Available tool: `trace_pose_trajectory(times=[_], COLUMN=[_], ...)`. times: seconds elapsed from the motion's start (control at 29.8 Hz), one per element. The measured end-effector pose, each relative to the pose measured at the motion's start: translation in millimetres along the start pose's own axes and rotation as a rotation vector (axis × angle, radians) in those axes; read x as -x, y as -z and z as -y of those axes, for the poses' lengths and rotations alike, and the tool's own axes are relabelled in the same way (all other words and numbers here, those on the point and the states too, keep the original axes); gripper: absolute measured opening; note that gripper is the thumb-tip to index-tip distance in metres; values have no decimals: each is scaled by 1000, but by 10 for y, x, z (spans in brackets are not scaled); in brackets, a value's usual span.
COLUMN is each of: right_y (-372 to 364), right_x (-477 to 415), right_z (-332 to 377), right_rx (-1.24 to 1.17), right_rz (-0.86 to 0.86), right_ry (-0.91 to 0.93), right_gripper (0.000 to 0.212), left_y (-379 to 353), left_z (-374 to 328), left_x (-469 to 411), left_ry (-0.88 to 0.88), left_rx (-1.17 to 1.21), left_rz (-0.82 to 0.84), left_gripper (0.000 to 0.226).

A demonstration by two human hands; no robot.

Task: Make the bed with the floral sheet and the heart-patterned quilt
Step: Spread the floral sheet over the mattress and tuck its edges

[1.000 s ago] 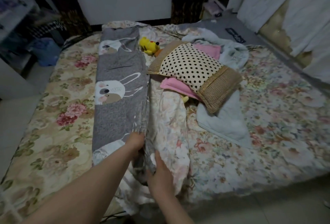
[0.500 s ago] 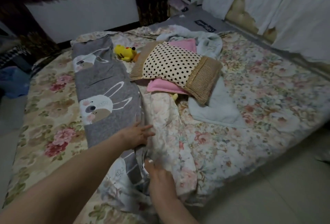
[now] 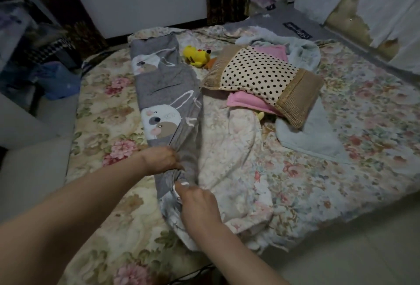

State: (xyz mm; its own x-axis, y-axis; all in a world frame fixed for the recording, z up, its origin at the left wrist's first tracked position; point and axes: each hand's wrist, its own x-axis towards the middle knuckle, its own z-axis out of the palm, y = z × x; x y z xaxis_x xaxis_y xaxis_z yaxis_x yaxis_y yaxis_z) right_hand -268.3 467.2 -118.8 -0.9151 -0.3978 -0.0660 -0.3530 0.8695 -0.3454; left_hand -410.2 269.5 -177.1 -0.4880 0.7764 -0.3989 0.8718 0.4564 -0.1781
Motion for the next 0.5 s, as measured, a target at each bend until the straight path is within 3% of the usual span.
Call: trace_pose_trajectory(times=[0.1,0.2,0.34,0.44,0.5], right_y=[-156,-197,-409,-776,-854], right_x=[10,71,255,278,324], right_z=[299,563,960,1292,1530], right_rx=[21,85,115,45,26], right_rz=[73,106,278,187,193], right_ry=[135,150,194,156,158], right_gripper=[36,22,18,39,34], left_y=[-217,-418,-603,-720,-794], left_z=[-110,-254,-466,-528,-507], left_x=[470,819,1268,1566,1766], left_ry=[65,57,110,122,105], left_rx=[4,23,61,32,-10], left_rz=[-19,-84,21,125,115], left_gripper=[42,41,40,43,42])
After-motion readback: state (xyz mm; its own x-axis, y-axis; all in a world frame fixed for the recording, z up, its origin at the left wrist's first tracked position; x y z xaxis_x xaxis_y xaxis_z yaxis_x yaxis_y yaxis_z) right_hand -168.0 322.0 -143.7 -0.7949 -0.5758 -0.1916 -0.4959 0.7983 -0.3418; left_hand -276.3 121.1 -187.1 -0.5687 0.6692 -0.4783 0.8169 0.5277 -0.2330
